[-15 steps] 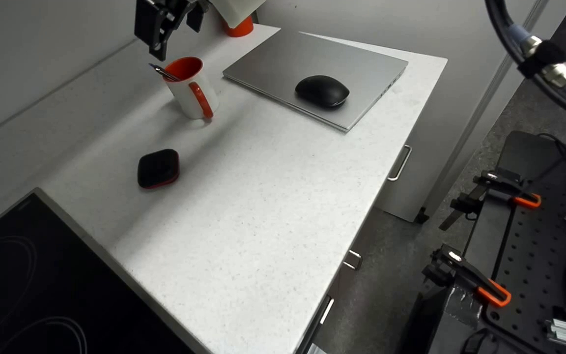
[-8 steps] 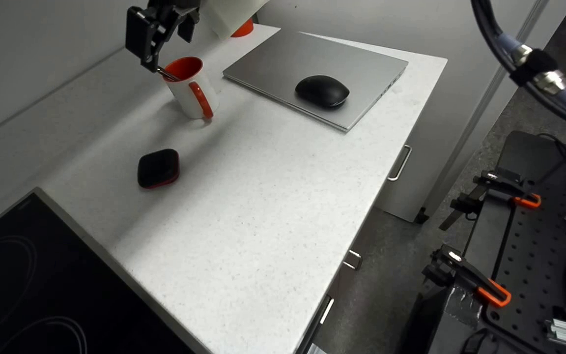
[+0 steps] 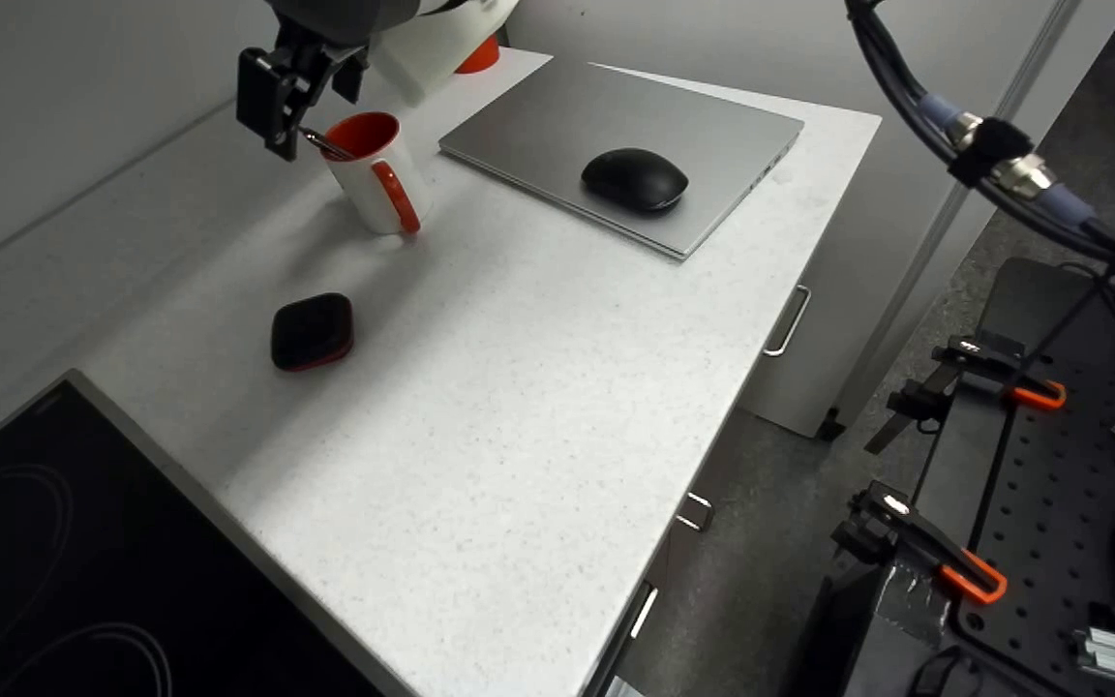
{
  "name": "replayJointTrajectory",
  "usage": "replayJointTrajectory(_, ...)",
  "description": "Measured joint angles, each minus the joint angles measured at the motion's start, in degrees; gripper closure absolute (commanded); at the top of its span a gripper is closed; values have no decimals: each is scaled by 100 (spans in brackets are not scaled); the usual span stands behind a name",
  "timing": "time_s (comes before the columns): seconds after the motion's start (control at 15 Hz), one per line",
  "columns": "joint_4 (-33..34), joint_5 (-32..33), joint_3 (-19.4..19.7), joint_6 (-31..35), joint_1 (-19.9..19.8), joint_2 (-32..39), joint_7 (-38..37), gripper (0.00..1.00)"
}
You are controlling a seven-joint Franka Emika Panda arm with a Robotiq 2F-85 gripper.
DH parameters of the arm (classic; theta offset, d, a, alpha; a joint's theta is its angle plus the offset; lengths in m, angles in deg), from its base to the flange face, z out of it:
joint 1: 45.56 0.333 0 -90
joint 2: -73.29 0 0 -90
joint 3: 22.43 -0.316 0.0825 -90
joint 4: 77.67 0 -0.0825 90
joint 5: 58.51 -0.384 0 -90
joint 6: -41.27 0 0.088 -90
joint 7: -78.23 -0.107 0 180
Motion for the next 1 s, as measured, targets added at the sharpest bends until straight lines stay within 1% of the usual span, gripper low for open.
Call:
replayJointTrajectory(0.67, 787, 0, -9, 0, -52, 704, 202, 0)
replayJointTrajectory(0.73, 847, 0, -5, 0, -60, 766, 209, 11)
replayJointTrajectory(0.8, 901, 0, -3, 0, -71, 823, 217, 26)
replayJointTrajectory(0.87, 952, 0, -3, 0, -86, 875, 229, 32)
replayJointTrajectory(0.93, 992, 0, -3, 0, -103, 916, 237, 42)
replayJointTrajectory(1.0, 1032, 0, -3, 0, -121, 949, 244, 49)
